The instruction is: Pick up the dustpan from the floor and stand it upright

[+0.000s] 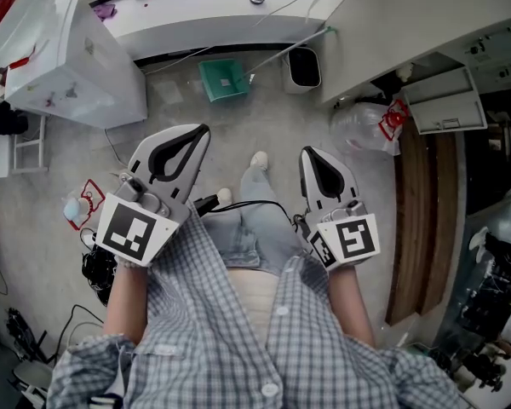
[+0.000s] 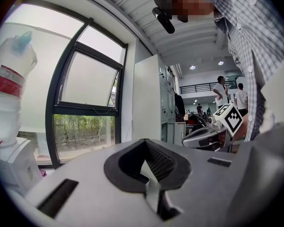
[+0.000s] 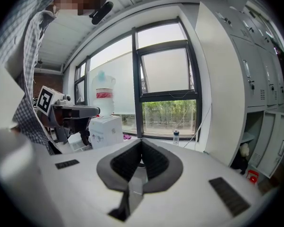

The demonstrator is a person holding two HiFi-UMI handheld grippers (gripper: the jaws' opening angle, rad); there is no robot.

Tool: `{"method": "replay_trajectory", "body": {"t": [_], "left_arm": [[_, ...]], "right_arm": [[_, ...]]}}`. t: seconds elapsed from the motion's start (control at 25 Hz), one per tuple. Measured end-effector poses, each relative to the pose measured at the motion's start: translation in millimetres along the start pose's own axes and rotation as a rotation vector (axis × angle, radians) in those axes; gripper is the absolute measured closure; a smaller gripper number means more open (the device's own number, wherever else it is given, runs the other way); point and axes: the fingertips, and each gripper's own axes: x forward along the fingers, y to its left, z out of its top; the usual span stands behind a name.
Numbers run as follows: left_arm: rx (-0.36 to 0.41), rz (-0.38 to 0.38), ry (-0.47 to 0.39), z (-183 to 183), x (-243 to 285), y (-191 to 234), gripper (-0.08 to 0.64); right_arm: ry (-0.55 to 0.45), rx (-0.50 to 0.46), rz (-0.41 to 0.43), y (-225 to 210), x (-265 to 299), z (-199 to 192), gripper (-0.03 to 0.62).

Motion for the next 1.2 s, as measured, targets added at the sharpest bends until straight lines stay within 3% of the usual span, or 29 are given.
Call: {"method": "replay_trajectory", "body": {"t": [0.32,1.2], "left_arm": [[-0.048,0.039,-0.016,5.6,26.7,17.8,0.554],[-0.076,0.162,-0.027,33.2,142.2,40.2,0.554]], "right_arm": [[0.006,-0.004,0.028,-22.2,24.0,5.2,0.586],[0.004,0.007,0.142,-147.7,91.4,28.5,0.586]]}}
